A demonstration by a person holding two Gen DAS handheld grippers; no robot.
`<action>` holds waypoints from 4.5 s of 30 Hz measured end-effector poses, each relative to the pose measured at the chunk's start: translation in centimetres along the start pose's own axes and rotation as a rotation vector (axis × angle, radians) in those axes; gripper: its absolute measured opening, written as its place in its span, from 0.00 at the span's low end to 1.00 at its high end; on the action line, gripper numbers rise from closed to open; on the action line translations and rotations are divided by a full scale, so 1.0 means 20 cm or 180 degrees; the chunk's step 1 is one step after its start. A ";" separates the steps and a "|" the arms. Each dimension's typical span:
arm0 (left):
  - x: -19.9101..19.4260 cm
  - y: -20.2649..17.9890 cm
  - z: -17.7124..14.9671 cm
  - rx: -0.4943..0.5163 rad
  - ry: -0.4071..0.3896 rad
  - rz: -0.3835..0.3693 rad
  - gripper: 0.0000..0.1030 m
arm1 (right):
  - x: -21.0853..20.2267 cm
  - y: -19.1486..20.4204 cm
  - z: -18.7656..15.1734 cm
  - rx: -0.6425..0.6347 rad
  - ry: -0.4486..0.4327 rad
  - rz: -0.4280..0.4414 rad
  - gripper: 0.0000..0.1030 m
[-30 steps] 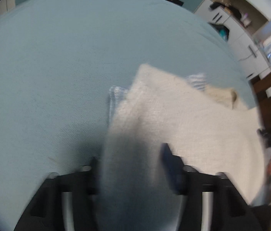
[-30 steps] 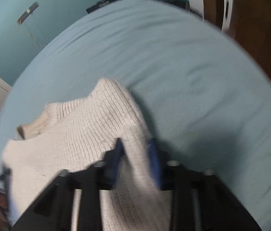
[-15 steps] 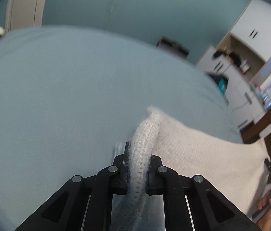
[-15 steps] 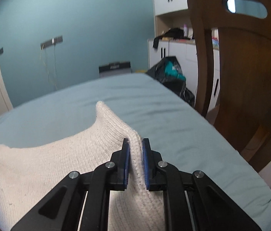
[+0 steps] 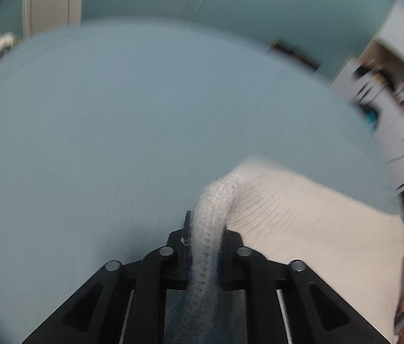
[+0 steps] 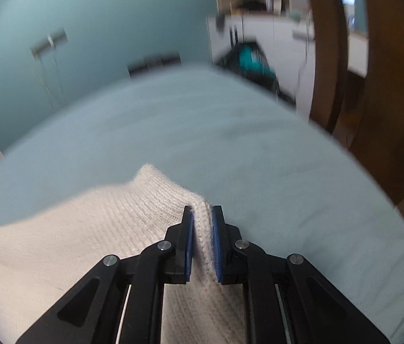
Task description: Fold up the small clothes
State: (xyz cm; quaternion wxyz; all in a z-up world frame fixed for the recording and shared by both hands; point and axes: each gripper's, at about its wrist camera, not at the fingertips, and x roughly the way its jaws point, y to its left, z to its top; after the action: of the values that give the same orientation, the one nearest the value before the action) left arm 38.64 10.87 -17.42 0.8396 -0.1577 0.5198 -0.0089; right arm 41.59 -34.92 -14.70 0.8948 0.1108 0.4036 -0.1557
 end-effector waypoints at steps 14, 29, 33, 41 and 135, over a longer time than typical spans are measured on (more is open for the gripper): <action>-0.72 -0.19 0.00 0.0462 -0.0065 0.0263 0.94 | -0.49 -0.63 -0.21 0.1927 0.0403 0.0518 0.71; -0.49 -0.43 -0.69 0.0967 0.0688 0.0666 1.00 | -0.74 -0.76 -0.94 0.3324 0.1357 0.0730 0.72; -0.41 -0.38 -0.71 0.0886 0.0672 0.0724 1.00 | -0.54 -0.68 -0.97 0.3254 0.1889 0.0854 0.84; -0.54 -0.36 -0.61 0.0774 0.0497 0.1115 1.00 | -0.55 -0.66 -0.93 0.3123 0.1431 0.1067 0.37; -0.76 -0.88 -0.55 0.0888 -0.0169 0.0669 1.00 | -1.07 -0.02 -0.85 -0.0132 0.0187 0.0408 0.99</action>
State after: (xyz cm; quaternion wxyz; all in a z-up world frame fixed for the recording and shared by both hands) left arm 24.68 -6.02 -3.86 0.8631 0.0154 0.5048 0.0111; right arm 16.28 -25.75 -9.57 0.8928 0.1224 0.4249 -0.0863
